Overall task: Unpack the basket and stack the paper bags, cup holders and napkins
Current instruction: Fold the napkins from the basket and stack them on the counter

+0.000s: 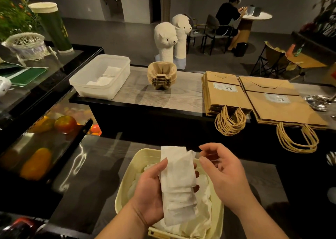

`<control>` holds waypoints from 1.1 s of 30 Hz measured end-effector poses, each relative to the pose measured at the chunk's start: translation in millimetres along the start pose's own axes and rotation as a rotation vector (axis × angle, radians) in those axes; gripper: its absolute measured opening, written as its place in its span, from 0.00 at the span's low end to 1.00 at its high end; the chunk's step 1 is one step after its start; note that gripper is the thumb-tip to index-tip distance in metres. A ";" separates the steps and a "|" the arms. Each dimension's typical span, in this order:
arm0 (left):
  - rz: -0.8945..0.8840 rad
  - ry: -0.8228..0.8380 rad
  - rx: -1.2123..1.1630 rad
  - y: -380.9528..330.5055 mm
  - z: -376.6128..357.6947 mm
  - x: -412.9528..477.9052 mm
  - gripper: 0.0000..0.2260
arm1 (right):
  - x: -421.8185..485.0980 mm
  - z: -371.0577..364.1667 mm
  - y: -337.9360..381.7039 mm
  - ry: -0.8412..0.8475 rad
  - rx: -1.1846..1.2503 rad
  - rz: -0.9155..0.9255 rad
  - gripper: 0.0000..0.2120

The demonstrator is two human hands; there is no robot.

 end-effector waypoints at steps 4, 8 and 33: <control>0.013 -0.016 -0.012 -0.2 -4.4 -1.3 0.29 | 4.6 6.7 1.3 0.240 -0.273 0.090 0.29; 0.037 0.015 -0.095 1.5 -2.7 -1.6 0.31 | 1.8 7.3 0.2 0.469 -0.397 0.089 0.27; -0.015 -0.145 0.313 21.9 -15.3 10.1 0.18 | -4.4 12.7 -34.9 -0.023 0.063 -0.517 0.16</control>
Point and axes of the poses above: each hand's wrist, its own x-axis towards the middle knuckle, its own z-axis out of the back of the hand, y = z × x, the point moved 2 cm from there along x, towards the middle knuckle, and after that the axes turned 14 degrees about x, right-handed, at the moved point
